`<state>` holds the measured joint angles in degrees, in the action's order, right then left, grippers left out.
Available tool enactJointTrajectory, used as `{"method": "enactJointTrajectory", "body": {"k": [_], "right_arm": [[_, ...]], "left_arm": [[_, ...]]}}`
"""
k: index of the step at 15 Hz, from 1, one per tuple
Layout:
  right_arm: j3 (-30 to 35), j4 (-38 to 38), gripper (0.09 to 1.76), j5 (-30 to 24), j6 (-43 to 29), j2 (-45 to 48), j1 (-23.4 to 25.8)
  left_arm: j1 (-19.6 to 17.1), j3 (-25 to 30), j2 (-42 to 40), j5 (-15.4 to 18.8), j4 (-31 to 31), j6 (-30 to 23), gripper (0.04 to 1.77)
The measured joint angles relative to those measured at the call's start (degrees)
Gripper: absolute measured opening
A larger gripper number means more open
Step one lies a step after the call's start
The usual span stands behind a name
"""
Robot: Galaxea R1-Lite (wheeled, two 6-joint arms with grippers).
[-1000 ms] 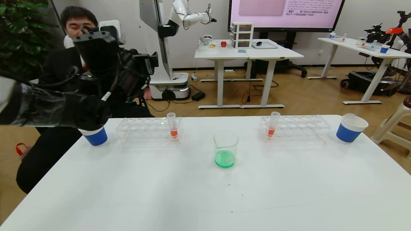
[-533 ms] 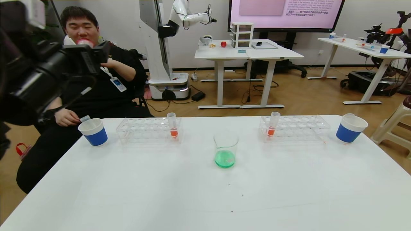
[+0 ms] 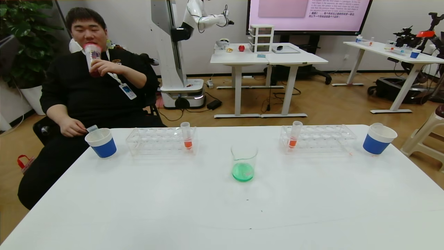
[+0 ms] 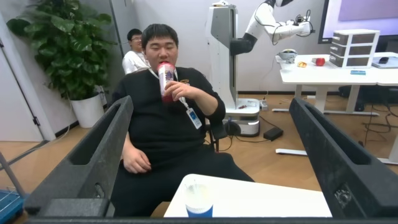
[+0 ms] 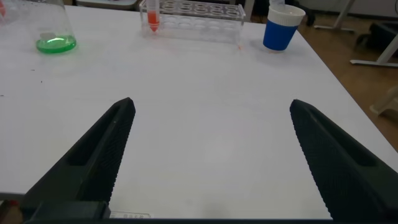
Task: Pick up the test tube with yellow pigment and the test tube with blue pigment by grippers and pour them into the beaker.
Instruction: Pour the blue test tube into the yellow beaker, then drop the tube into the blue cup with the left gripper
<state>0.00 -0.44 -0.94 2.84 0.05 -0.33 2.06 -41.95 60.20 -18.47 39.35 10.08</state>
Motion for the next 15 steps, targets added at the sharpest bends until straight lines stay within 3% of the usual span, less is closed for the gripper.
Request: {"method": "enactJointTrajectory", "body": {"k": [3, 7, 10, 13, 15], "right_arm": [[0.0, 0.0, 1.74, 0.0, 0.0, 0.0, 0.0], [0.0, 0.0, 1.74, 0.0, 0.0, 0.0, 0.0], [0.0, 0.0, 1.74, 0.0, 0.0, 0.0, 0.0], [0.0, 0.0, 1.74, 0.0, 0.0, 0.0, 0.0], [0.0, 0.0, 1.74, 0.0, 0.0, 0.0, 0.0]], "left_arm": [[-0.4, 2.9, -11.2, 0.0, -8.4, 0.1, 1.75], [-1.3, 5.5, -26.9, 0.0, -24.4, 0.5, 1.75], [-1.9, 8.5, -37.4, 1.0, -29.3, 0.3, 1.75], [-1.5, 13.4, -46.6, 6.2, -29.5, -1.0, 1.75], [-1.7, 16.8, -52.6, 13.0, -29.1, -2.2, 1.75]]}}
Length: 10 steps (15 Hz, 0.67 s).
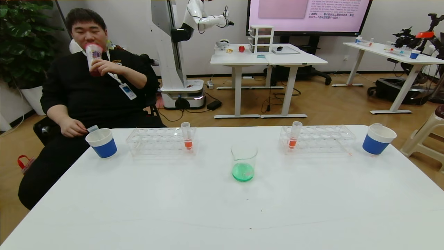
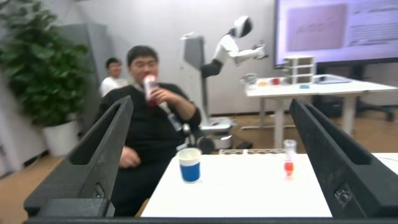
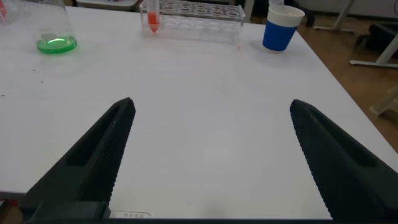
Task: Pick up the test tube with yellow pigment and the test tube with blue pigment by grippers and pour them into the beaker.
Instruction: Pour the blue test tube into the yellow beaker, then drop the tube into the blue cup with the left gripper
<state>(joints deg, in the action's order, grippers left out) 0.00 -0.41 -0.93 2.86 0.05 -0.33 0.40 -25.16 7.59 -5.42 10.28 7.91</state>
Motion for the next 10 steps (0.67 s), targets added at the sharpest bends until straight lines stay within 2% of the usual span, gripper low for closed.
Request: {"method": "enactJointTrajectory", "body": {"k": [1, 2, 5, 6, 7, 9, 10], "right_arm": [[0.0, 0.0, 1.74, 0.0, 0.0, 0.0, 0.0], [0.0, 0.0, 1.74, 0.0, 0.0, 0.0, 0.0], [0.0, 0.0, 1.74, 0.0, 0.0, 0.0, 0.0], [0.0, 0.0, 1.74, 0.0, 0.0, 0.0, 0.0], [0.0, 0.0, 1.74, 0.0, 0.0, 0.0, 0.0], [0.0, 0.0, 1.74, 0.0, 0.0, 0.0, 0.0], [0.0, 0.0, 1.74, 0.0, 0.0, 0.0, 0.0]], "left_arm": [[-0.1, 2.7, -2.7, 3.0, 0.7, -0.5, 1.75], [-0.2, 5.6, -4.4, 4.1, 1.6, -1.3, 1.75], [-0.3, 17.0, -7.0, 5.0, 2.4, -2.6, 1.75], [-0.3, 20.5, -7.3, 4.9, 0.8, -3.2, 1.75], [-0.3, 23.0, -7.5, 5.0, -4.0, -4.2, 1.75], [-0.2, 24.5, -7.6, 5.3, -10.8, -5.4, 1.75], [-0.2, 24.7, -7.7, 5.4, -10.9, -5.4, 1.75]]}}
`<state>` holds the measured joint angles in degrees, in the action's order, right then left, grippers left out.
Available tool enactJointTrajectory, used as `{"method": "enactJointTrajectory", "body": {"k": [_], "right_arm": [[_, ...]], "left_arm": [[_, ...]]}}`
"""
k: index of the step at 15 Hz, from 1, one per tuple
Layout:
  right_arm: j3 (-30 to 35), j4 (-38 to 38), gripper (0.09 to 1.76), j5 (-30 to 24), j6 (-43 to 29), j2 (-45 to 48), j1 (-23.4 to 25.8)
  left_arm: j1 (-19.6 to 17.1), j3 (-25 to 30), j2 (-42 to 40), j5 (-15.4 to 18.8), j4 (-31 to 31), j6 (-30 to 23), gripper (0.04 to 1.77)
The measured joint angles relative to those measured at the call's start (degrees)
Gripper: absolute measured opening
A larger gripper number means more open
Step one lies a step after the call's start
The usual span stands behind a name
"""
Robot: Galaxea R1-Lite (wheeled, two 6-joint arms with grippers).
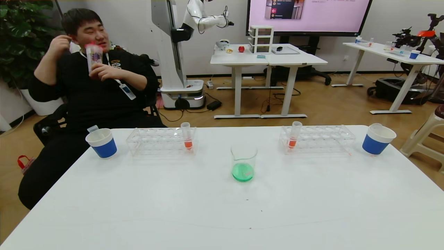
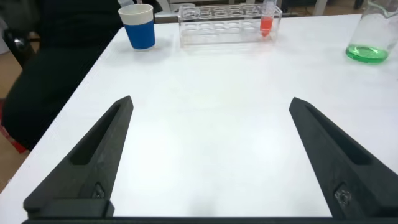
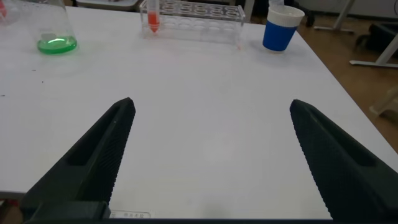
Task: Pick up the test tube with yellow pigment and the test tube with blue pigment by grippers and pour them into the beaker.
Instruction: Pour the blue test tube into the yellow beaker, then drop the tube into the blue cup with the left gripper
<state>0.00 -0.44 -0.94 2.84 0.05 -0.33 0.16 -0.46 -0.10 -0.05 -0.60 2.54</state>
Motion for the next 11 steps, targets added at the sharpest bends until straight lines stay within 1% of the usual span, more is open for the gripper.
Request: {"method": "enactJointTrajectory", "body": {"k": [2, 5, 11], "right_arm": [[0.0, 0.0, 1.74, 0.0, 0.0, 0.0, 0.0], [0.0, 0.0, 1.74, 0.0, 0.0, 0.0, 0.0], [0.0, 0.0, 1.74, -0.1, 0.0, 0.0, 0.0]], "left_arm": [[0.0, 0.3, 0.0, 0.1, 0.2, 0.4, 1.75], [0.0, 0.4, 0.0, -0.1, 0.4, -1.5, 1.75], [0.0, 0.5, 0.0, -0.1, 0.4, -1.6, 1.75]]}}
